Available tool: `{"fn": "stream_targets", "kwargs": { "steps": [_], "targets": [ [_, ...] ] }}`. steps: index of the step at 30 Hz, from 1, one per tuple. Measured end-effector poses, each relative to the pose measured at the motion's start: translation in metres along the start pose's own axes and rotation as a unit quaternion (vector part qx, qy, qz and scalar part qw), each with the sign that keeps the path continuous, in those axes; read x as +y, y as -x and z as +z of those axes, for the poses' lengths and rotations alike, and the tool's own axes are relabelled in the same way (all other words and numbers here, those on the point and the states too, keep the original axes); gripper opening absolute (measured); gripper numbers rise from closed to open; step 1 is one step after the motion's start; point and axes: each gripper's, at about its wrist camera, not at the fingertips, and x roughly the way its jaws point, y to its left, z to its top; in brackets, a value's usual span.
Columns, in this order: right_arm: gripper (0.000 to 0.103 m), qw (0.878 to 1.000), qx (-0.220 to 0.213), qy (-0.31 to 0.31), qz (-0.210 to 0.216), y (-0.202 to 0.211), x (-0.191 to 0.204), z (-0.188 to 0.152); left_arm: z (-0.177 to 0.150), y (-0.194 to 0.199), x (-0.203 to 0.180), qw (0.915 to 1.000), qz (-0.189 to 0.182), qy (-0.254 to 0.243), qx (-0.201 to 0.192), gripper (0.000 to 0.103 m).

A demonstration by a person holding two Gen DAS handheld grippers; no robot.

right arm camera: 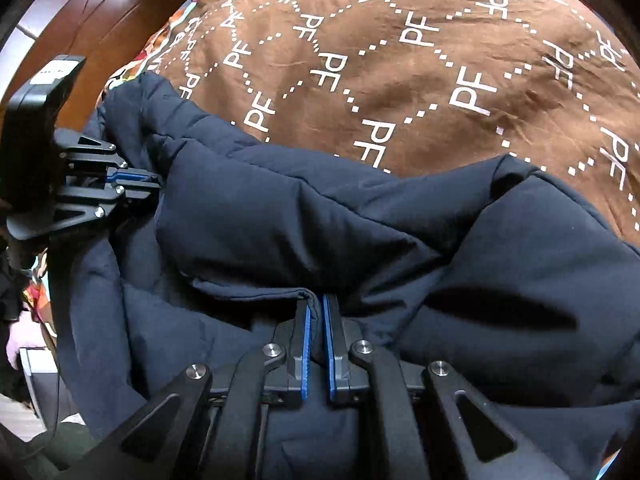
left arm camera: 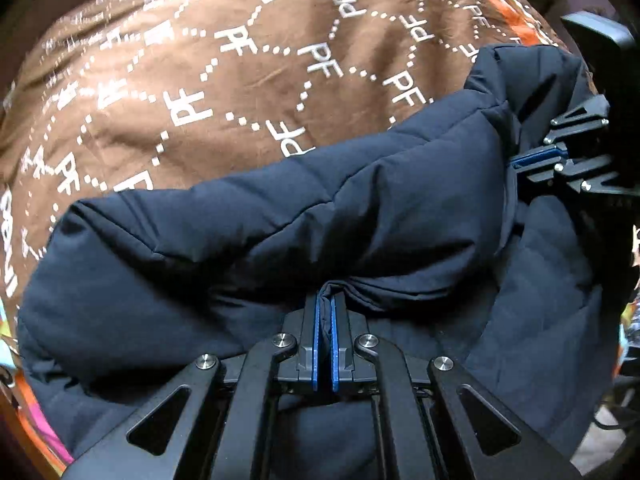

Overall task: Fold large clothes
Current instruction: 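Grasp the hem with the left tool while the right tool grasps the hem beside it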

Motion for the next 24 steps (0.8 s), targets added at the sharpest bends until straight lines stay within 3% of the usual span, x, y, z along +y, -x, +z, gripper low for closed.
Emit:
{"fn": "stream_targets", "kwargs": {
  "steps": [3,5,6,7,8,10,15,16,18,20,21,22,24],
  "targets": [
    [0.011,0.999,-0.015,-0.016,0.030,0.020,-0.005,-0.004,-0.012,0.019,0.003,0.9992,-0.015,-0.004,-0.035,0.003],
    [0.029,0.998,-0.028,-0.021,0.048,0.034,-0.007,-0.006,-0.017,0.030,0.007,0.9990,-0.017,0.010,-0.039,0.007],
    [0.045,0.998,-0.040,-0.016,0.051,0.041,-0.007,-0.008,-0.018,0.036,0.009,0.9988,-0.019,0.020,-0.040,0.009],
    [0.054,0.998,-0.051,-0.008,0.043,0.049,-0.006,-0.009,-0.020,0.040,0.012,0.9985,-0.021,0.028,-0.042,0.016],
    [0.054,0.998,-0.059,0.001,0.037,0.057,-0.005,-0.009,-0.022,0.046,0.014,0.9977,-0.022,0.041,-0.050,0.025],
    [0.054,0.996,-0.082,-0.001,0.041,0.070,-0.008,-0.008,-0.024,0.065,0.016,0.9948,-0.030,0.057,-0.078,0.036],
    [0.054,0.986,-0.143,-0.068,0.059,0.075,-0.021,0.018,-0.013,0.092,0.030,0.9753,-0.085,0.116,-0.168,0.041],
    [0.046,0.984,-0.146,-0.080,0.060,0.073,-0.025,0.023,-0.009,0.091,0.035,0.9726,-0.091,0.125,-0.173,0.041],
    [0.032,0.978,-0.153,-0.107,0.087,0.061,-0.028,0.038,0.009,0.081,0.044,0.9689,-0.103,0.143,-0.174,0.041],
    [0.028,0.977,-0.148,-0.118,0.101,0.047,-0.028,0.051,0.022,0.070,0.051,0.9680,-0.119,0.148,-0.163,0.039],
    [0.024,0.977,-0.137,-0.119,0.108,0.038,-0.026,0.058,0.027,0.060,0.052,0.9664,-0.139,0.152,-0.154,0.034],
    [0.020,0.979,-0.127,-0.118,0.110,0.033,-0.025,0.060,0.027,0.055,0.055,0.9652,-0.154,0.154,-0.145,0.022],
    [0.019,0.983,-0.104,-0.105,0.108,0.022,-0.017,0.062,0.027,0.043,0.048,0.9677,-0.168,0.138,-0.128,0.019]
  ]
}}
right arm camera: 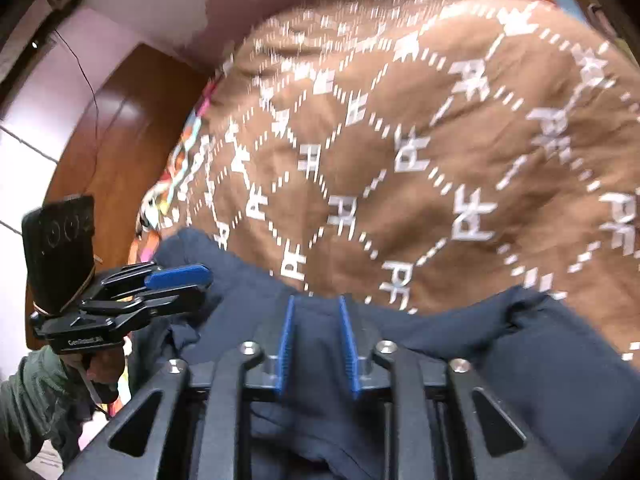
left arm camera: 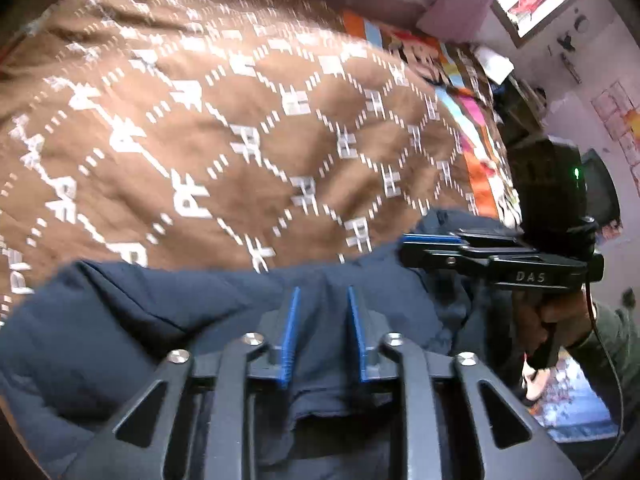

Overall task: Fold large clothes
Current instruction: 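Grasp the hem with the left tool while the right tool grasps the hem beside it, then fold the hem up toward the collar with both tools and release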

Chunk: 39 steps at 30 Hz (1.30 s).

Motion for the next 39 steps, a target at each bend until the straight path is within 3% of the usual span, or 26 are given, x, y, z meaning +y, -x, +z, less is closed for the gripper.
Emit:
{"fn": "stream_targets", "kwargs": {
  "steps": [3,5,8,12,17,23,29,32,35,37,39],
  "targets": [
    [0.017,0.999,0.032,0.029,0.003,-0.003,0.008,-0.014,-0.010,0.000,-0.009,0.9986,0.000,-0.050,0.014,0.013],
    [0.017,0.997,0.058,0.044,-0.003,-0.006,0.012,-0.023,-0.020,-0.006,-0.012,0.9965,-0.005,-0.070,0.045,0.011],
    [0.017,0.993,0.096,0.062,-0.016,-0.012,0.017,-0.037,-0.036,-0.019,-0.016,0.9907,0.020,-0.100,0.089,0.008],
    [0.017,0.987,0.140,0.064,-0.040,-0.034,0.014,-0.051,-0.042,-0.036,-0.015,0.9849,0.072,-0.099,0.122,0.001],
    [0.014,0.984,0.144,0.073,-0.070,-0.052,0.012,-0.064,-0.044,-0.056,-0.016,0.9820,0.109,-0.085,0.128,0.001],
    [0.012,0.985,0.109,0.082,-0.108,-0.064,0.013,-0.076,-0.057,-0.068,-0.013,0.9839,0.132,-0.063,0.103,0.002],
    [0.011,0.984,0.068,0.087,-0.137,-0.061,0.021,-0.089,-0.081,-0.067,-0.030,0.9801,0.176,-0.079,0.044,0.002],
    [0.012,0.989,0.035,0.083,-0.118,-0.045,0.022,-0.095,-0.093,-0.054,-0.032,0.9845,0.158,-0.076,0.000,0.002],
    [0.018,0.989,-0.009,0.090,-0.119,-0.021,0.029,-0.104,-0.101,-0.035,-0.027,0.9901,0.130,-0.043,-0.031,0.002],
    [0.033,0.985,-0.046,0.104,-0.129,-0.005,0.040,-0.111,-0.105,-0.021,-0.028,0.9904,0.123,-0.030,-0.053,0.002],
    [0.040,0.981,-0.077,0.109,-0.141,0.007,0.048,-0.116,-0.111,-0.005,-0.031,0.9889,0.124,-0.024,-0.078,0.003]
  ]
}}
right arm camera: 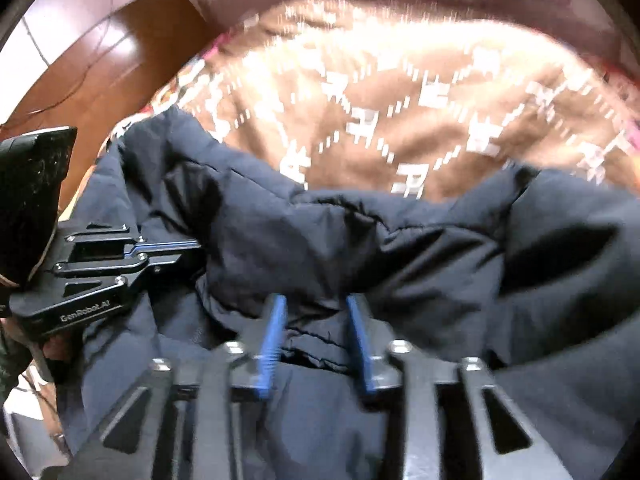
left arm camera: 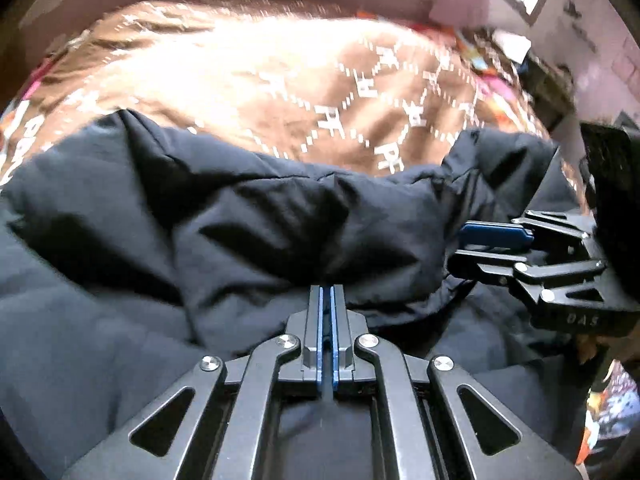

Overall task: Fold large clothes
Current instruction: 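Fold the hem up toward the collar with both tools and release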

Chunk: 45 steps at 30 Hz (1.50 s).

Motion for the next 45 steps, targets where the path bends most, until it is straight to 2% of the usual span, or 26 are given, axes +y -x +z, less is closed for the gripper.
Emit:
{"fn": "stream_targets", "kwargs": {
  "steps": [2,3,6,8,9,11,13,16,24,26,36,45],
  "targets": [
    [0.041,1.000,-0.028,-0.003,-0.007,0.014,0.004,0.000,-0.002,0.015,-0.001,0.9997,0.012,0.006,-0.019,0.004],
    [0.046,0.999,-0.043,-0.006,-0.018,0.022,0.006,-0.003,-0.001,0.021,-0.003,0.9994,0.018,0.008,-0.027,0.006],
    [0.059,0.996,-0.079,-0.001,-0.051,0.038,0.014,-0.005,-0.004,0.035,-0.009,0.9972,0.043,0.015,-0.060,0.024],
    [0.069,0.993,-0.097,-0.001,-0.063,0.048,0.017,-0.010,-0.008,0.044,-0.008,0.9949,0.049,0.027,-0.083,0.045],
    [0.075,0.992,-0.109,-0.005,-0.070,0.057,0.018,-0.014,-0.012,0.053,-0.008,0.9930,0.053,0.036,-0.100,0.049],
    [0.080,0.989,-0.128,-0.008,-0.074,0.065,0.024,-0.014,-0.013,0.061,-0.008,0.9900,0.055,0.049,-0.120,0.053],
    [0.092,0.985,-0.150,-0.009,-0.084,0.083,0.026,-0.022,-0.017,0.072,-0.009,0.9878,0.056,0.056,-0.134,0.059],
    [0.094,0.980,-0.179,-0.015,-0.084,0.107,0.032,-0.031,-0.028,0.093,-0.015,0.9833,0.059,0.061,-0.161,0.072],
    [0.103,0.969,-0.233,-0.014,-0.087,0.180,0.067,-0.064,-0.057,0.168,-0.054,0.9722,0.070,0.048,-0.218,0.082],
    [0.103,0.967,-0.238,-0.014,-0.094,0.197,0.077,-0.074,-0.065,0.188,-0.065,0.9692,0.073,0.045,-0.231,0.096],
    [0.103,0.959,-0.262,-0.015,-0.104,0.273,0.124,-0.133,-0.123,0.284,-0.113,0.9581,0.064,0.012,-0.279,0.101],
    [0.103,0.954,-0.285,-0.026,-0.089,0.321,0.171,-0.187,-0.185,0.335,-0.146,0.9538,0.059,-0.008,-0.295,0.101]
  ]
}}
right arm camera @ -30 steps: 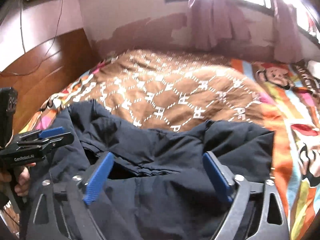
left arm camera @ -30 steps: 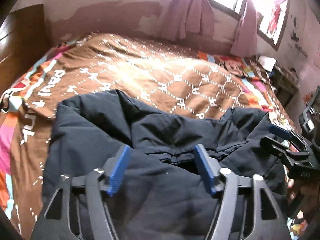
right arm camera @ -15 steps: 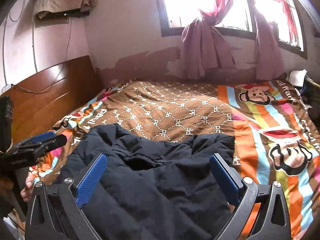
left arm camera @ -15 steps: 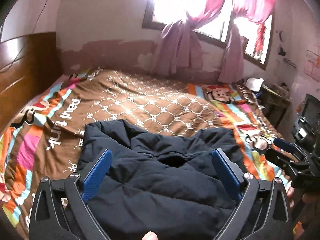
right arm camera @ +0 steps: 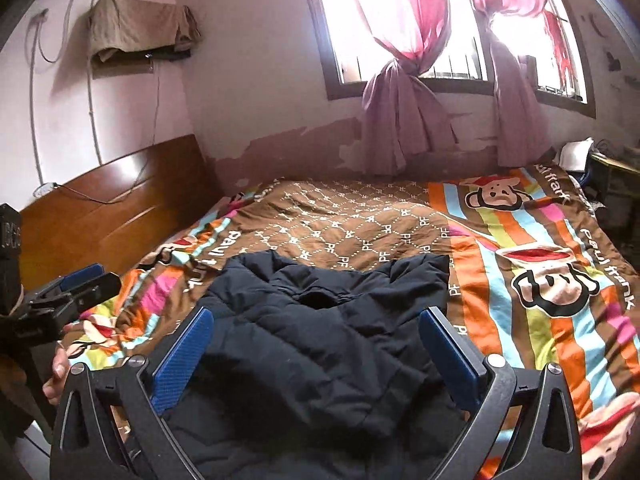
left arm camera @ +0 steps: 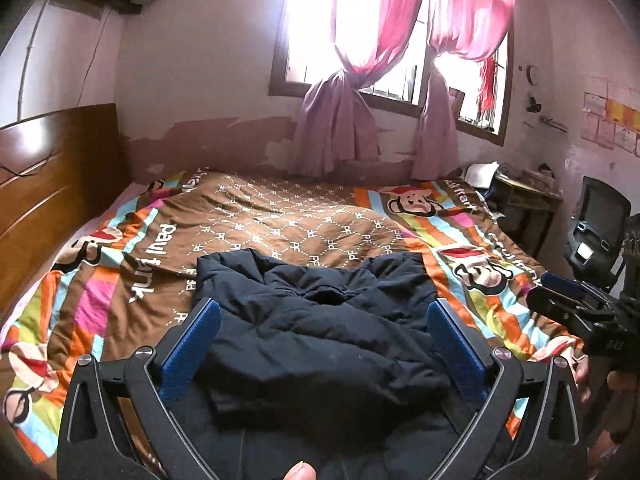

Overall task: Fold large clothes
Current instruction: 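Fold the hem up toward the collar with both tools and release, then move both open tools to the edge of the folded navy jacket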

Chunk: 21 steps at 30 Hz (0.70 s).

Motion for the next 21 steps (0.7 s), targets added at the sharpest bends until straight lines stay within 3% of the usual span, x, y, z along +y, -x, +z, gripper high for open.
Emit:
{"fn": "stream_targets", "kwargs": {
  "steps": [10,15,21],
  "targets": [
    [0.103,0.999,-0.026,0.024,0.001,0.078,0.032,-0.028,-0.036,0.073,-0.002,0.9998,-0.007,0.010,-0.019,0.101],
    [0.103,0.999,-0.016,0.042,-0.009,0.091,0.041,-0.062,-0.068,0.093,-0.006,0.9998,0.012,-0.005,-0.012,0.101],
    [0.103,0.998,-0.019,0.055,-0.012,0.100,0.052,-0.100,-0.110,0.110,-0.014,0.9995,0.006,-0.031,-0.007,0.101]
  ]
}}
